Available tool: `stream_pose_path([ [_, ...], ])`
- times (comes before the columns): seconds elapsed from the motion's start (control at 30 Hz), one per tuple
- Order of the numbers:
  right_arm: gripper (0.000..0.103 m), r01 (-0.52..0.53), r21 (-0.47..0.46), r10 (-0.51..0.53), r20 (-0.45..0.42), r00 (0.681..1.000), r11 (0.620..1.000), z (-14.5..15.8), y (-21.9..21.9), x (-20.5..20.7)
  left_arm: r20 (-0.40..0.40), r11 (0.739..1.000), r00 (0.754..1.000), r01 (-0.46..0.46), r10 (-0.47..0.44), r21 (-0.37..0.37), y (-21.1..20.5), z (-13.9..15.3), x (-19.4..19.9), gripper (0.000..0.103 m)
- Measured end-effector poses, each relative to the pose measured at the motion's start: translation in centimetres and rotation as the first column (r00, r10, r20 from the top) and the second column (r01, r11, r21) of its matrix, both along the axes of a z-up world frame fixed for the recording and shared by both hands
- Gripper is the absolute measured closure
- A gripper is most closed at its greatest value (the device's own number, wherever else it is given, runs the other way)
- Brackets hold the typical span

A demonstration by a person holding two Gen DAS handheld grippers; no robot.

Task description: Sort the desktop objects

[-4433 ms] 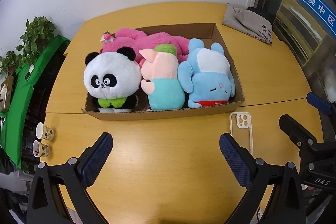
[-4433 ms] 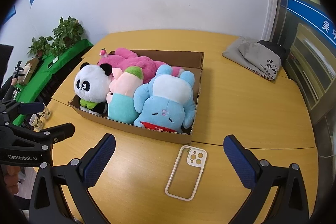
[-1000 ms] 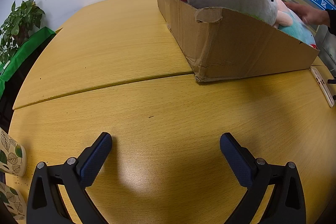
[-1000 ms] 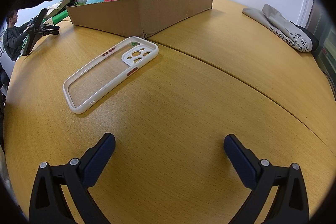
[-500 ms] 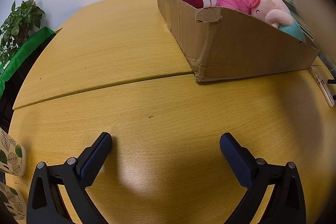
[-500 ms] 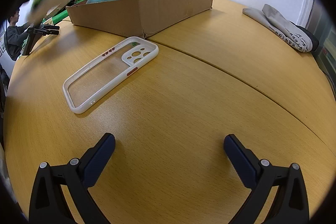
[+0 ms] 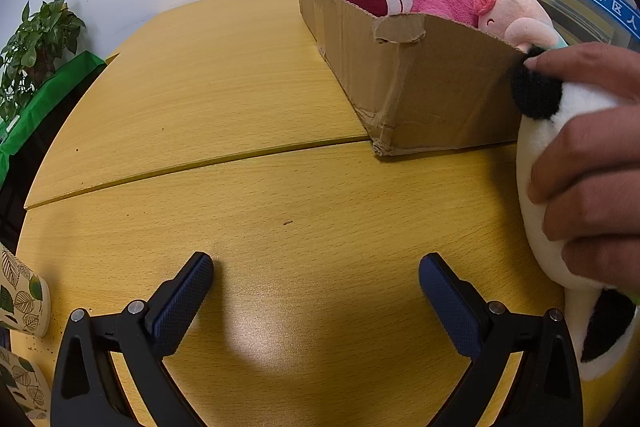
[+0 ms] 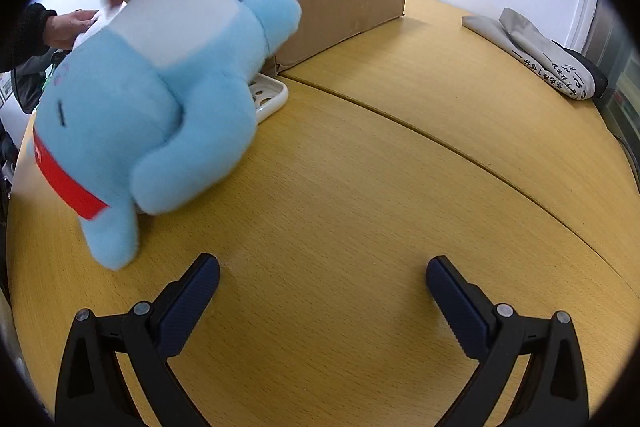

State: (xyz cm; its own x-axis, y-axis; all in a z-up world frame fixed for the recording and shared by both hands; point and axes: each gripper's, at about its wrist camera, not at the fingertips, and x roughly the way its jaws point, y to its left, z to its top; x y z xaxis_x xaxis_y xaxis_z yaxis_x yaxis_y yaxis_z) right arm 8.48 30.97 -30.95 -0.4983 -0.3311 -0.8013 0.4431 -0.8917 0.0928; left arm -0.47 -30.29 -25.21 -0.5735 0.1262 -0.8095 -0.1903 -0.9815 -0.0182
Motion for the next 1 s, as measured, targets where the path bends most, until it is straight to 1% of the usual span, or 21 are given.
stream_pose_path([
  [0.43, 0.000, -0.001, 0.000, 0.001, -0.001, 1.000, 1.000, -0.08, 0.09, -0.02, -0.001, 1.000, 1.000, 0.001, -0.001, -0.001, 0.15, 0.04, 0.59, 0.000],
  [1.0, 0.000, -0.001, 0.001, 0.001, -0.002, 1.000, 1.000, -0.11, 0.11, -0.03, -0.001, 1.000, 1.000, 0.001, -0.001, -0.001, 0.39, -0.03, 0.23, 0.000],
])
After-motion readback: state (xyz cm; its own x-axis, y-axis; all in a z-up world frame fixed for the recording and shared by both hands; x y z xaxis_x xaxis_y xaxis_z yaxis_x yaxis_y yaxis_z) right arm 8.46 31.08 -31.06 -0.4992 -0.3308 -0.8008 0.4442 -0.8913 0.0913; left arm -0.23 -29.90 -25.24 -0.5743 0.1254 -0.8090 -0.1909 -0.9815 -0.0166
